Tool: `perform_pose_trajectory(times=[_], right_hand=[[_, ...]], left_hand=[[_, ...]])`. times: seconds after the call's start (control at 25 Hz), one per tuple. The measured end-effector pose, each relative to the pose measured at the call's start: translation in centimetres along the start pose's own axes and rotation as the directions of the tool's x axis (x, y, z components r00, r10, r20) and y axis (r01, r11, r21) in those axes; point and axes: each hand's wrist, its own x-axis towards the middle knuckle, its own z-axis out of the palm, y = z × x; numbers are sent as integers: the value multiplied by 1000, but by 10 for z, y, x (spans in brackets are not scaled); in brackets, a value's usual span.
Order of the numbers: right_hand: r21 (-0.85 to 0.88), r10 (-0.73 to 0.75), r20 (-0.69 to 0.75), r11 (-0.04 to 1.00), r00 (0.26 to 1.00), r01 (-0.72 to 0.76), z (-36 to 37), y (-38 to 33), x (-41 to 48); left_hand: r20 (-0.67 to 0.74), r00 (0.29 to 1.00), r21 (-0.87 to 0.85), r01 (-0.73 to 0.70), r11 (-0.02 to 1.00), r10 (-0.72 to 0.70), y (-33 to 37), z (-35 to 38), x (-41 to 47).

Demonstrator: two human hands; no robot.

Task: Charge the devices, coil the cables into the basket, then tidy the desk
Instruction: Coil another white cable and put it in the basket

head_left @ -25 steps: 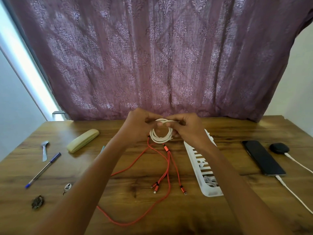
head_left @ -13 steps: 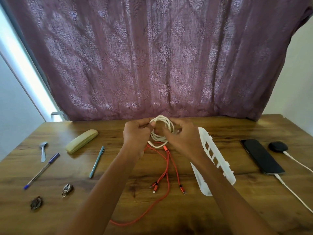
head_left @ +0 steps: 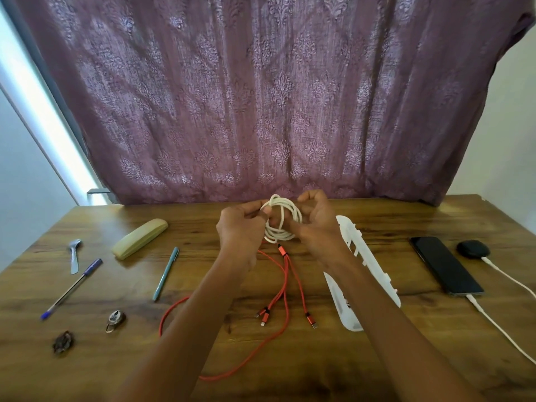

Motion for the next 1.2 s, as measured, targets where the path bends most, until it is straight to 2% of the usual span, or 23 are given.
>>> perform_pose_trajectory(times=[0.08, 0.16, 0.2, 0.24, 0.28, 0.32, 0.36, 0.4, 0.44, 0.48, 0.52, 0.56, 0.6, 0.68, 0.76, 0.8, 0.84, 0.88, 0.96, 1.04, 1.2], right_hand=[[106, -15, 13, 994, 1000, 14, -3, 1, -2], [121, -61, 9, 991, 998, 59, -5, 2, -2], [30, -146, -26, 989, 989, 147, -7, 5, -1], [-164, -299, -77, 945, 951, 283, -9, 8, 0], [-422, -500, -101, 805, 860, 417, -10, 12, 1], [-651, -694, -56, 571, 718, 501, -10, 16, 2], [-778, -822, 58, 318, 566, 542, -10, 18, 1], [-812, -871, 203, 105, 447, 574, -11, 21, 2], [-800, -863, 330, -40, 383, 599, -13, 25, 2], [-774, -831, 411, -101, 375, 625, -14, 28, 3], [-753, -797, 442, -81, 411, 653, -16, 31, 3], [-743, -781, 426, -15, 456, 669, -17, 32, 3], [-734, -773, 377, 87, 511, 674, -16, 31, 2], [-668, -691, 230, 400, 685, 627, -12, 26, -2], [-501, -498, 105, 721, 861, 479, -7, 18, -5], [-376, -378, 61, 849, 924, 372, -5, 13, -6], [-232, -252, 25, 940, 968, 250, -4, 8, -7], [-80, -119, 12, 990, 993, 120, -3, 4, -8], [196, 119, 88, 971, 989, -135, 0, -4, -10], [326, 250, 180, 897, 951, -298, 0, -12, -10], [500, 376, 233, 745, 897, -442, -11, -17, -4]], left_hand=[[-30, 1000, 13, -1, 1000, 1, 3, 4, -5], [18, 999, -46, 40, 998, -39, 2, 6, -7], [47, 997, -83, 71, 994, -67, 1, 6, -7], [62, 994, -105, 95, 990, -89, -1, 6, -6], [59, 993, -113, 105, 988, -98, -2, 6, -5], [47, 993, -116, 112, 987, -107, -4, 6, -3], [42, 993, -118, 113, 987, -108, -5, 6, -2], [38, 993, -118, 112, 987, -109, -7, 6, -1], [38, 993, -115, 115, 987, -111, -8, 6, -1], [37, 993, -115, 116, 987, -112, -8, 6, -1], [29, 993, -126, 121, 985, -119, -9, 6, -1], [20, 993, -140, 121, 983, -119, -10, 6, -1], [3, 994, -152, 112, 982, -113, -10, 6, -2], [-38, 996, -132, 76, 988, -81, -9, 6, -6], [-71, 997, -99, 27, 995, -35, -10, 4, -8], [-85, 996, -79, -1, 997, -6, -9, 2, -9], [-95, 995, -56, -29, 998, 24, -8, 0, -10], [-103, 993, -31, -58, 998, 54, -7, -1, -12], [-102, 991, 13, -88, 996, 89, -6, -2, -15], [-125, 989, 28, -76, 997, 79, -7, -1, -16], [-209, 978, -84, -15, 996, -3, -10, -8, -7]])
